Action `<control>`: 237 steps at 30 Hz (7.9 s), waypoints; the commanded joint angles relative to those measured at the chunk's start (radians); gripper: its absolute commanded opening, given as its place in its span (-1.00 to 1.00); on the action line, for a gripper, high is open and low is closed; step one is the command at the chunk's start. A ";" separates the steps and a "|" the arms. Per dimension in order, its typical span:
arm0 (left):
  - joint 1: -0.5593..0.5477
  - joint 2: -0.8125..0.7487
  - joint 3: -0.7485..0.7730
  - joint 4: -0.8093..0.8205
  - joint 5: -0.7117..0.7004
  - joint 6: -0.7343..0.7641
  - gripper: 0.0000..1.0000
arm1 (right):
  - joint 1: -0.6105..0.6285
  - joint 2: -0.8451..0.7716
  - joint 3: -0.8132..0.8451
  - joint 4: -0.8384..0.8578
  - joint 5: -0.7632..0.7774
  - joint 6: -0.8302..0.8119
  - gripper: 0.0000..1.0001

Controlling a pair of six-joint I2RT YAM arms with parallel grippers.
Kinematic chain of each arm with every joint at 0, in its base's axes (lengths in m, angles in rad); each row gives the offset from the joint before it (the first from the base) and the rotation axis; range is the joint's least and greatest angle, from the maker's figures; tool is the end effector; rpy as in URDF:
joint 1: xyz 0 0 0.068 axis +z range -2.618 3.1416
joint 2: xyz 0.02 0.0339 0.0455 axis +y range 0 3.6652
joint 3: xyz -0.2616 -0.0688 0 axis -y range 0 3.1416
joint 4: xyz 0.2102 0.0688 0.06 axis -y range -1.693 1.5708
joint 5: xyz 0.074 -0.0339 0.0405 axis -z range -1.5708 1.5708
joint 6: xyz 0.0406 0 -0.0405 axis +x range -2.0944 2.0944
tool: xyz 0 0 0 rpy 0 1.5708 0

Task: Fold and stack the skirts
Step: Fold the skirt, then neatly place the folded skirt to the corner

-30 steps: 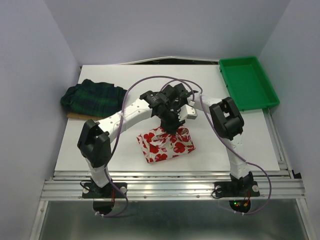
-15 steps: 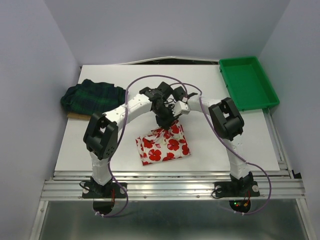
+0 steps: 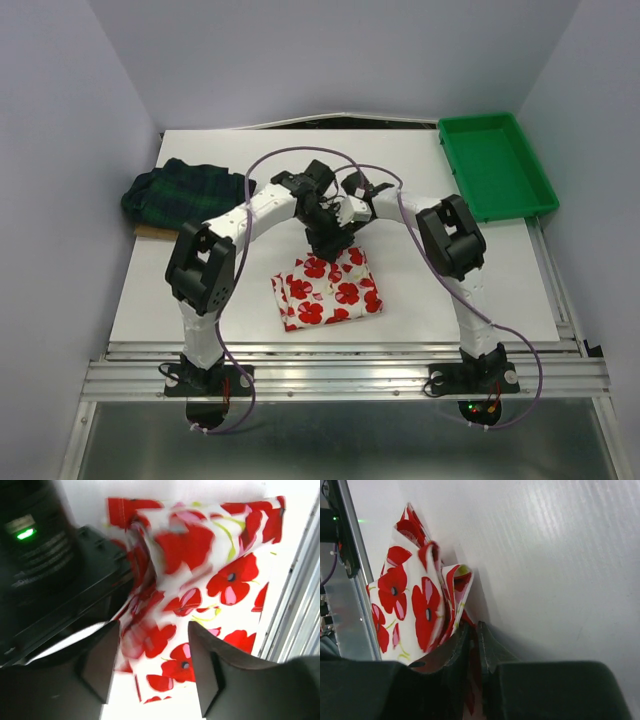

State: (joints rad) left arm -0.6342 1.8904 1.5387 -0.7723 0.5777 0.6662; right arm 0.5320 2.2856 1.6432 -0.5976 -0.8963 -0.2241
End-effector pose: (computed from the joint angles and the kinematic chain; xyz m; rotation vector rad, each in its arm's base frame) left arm 0.2824 -0.2352 0.2484 1.7068 1.9554 -0.7600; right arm 0.3528 0.2444 0.1392 -1.1790 2.3908 1.3304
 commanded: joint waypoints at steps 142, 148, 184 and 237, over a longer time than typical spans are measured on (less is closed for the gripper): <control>0.430 -0.096 -0.419 0.466 -0.144 -0.815 -1.00 | -0.177 -0.350 -0.531 0.329 0.272 0.723 0.14; 0.433 -0.085 -0.414 0.464 -0.144 -0.812 -1.00 | -0.242 -0.388 -0.582 0.386 0.211 0.784 0.24; 0.432 -0.181 -0.132 0.323 -0.462 -0.532 -1.00 | -0.104 -0.209 -0.352 0.587 0.436 0.824 -0.99; 1.028 -0.013 0.115 0.501 -0.549 -0.381 -1.00 | 0.143 0.299 0.566 0.711 0.543 0.804 0.39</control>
State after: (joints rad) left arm 0.3717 1.8889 1.6012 -0.3168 0.0578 0.2848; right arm 0.6899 2.6999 2.2551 0.1131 -0.3408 0.6193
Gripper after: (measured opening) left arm 0.040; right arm 0.680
